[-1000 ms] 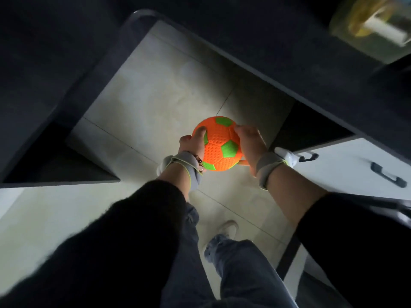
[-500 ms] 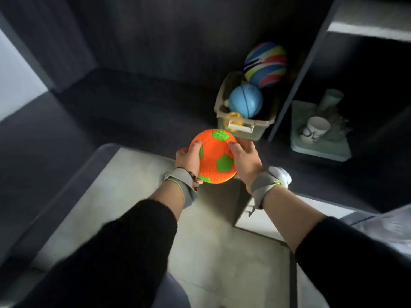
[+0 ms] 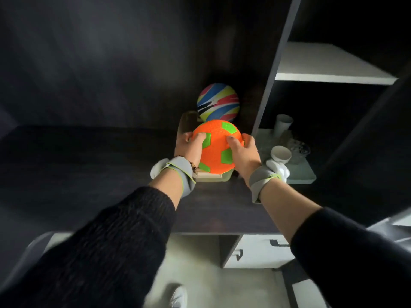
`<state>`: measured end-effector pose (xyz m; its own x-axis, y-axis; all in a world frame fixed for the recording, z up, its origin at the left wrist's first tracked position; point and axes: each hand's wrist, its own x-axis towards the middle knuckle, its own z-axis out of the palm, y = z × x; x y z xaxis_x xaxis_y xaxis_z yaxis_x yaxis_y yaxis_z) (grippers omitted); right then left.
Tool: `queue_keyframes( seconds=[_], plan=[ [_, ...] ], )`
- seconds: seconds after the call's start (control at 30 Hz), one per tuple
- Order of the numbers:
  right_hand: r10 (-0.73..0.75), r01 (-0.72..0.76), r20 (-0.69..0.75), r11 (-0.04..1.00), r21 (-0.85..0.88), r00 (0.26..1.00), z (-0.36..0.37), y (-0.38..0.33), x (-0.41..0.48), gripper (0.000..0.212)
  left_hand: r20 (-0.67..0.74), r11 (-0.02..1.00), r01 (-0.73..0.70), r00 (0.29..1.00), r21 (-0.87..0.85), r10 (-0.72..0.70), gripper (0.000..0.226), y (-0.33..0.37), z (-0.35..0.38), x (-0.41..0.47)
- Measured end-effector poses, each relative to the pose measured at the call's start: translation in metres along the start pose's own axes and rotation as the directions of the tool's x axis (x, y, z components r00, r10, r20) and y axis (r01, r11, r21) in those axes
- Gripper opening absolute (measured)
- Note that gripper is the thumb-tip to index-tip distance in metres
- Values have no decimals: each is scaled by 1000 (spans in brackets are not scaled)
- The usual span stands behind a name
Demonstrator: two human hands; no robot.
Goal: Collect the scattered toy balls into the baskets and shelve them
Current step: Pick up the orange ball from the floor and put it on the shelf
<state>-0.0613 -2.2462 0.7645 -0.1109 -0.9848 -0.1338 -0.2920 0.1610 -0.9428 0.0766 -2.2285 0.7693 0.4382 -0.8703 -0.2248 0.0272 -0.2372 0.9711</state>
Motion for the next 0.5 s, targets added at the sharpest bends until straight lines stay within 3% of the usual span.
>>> queue_keyframes(
  seconds=[0.1, 0.17, 0.23, 0.3, 0.4, 0.5],
  plan=[
    [-30, 17, -128, 994, -105, 991, 18, -6, 21, 64, 81, 992, 2, 997, 125, -12, 55, 0, 12, 47],
    [-87, 36, -187, 965, -261, 978, 29, -5, 31, 59, 135, 959, -78, 990, 272, 43, 57, -5, 21, 73],
    [-125, 43, -170, 907, -420, 977, 38, -1, 38, 52, 271, 866, -206, 959, 455, 86, 51, -16, 32, 91],
    [-59, -15, -126, 854, -520, 990, 43, 6, 45, 47, 393, 781, -303, 916, 547, 81, 47, -28, 43, 103],
    [83, -134, -112, 795, -592, 990, 47, 18, 50, 46, 434, 713, -359, 897, 602, 85, 32, -34, 51, 118],
    [106, -137, -87, 770, -623, 991, 46, 24, 53, 47, 409, 688, -349, 909, 636, 83, 12, -31, 48, 125]
  ],
)
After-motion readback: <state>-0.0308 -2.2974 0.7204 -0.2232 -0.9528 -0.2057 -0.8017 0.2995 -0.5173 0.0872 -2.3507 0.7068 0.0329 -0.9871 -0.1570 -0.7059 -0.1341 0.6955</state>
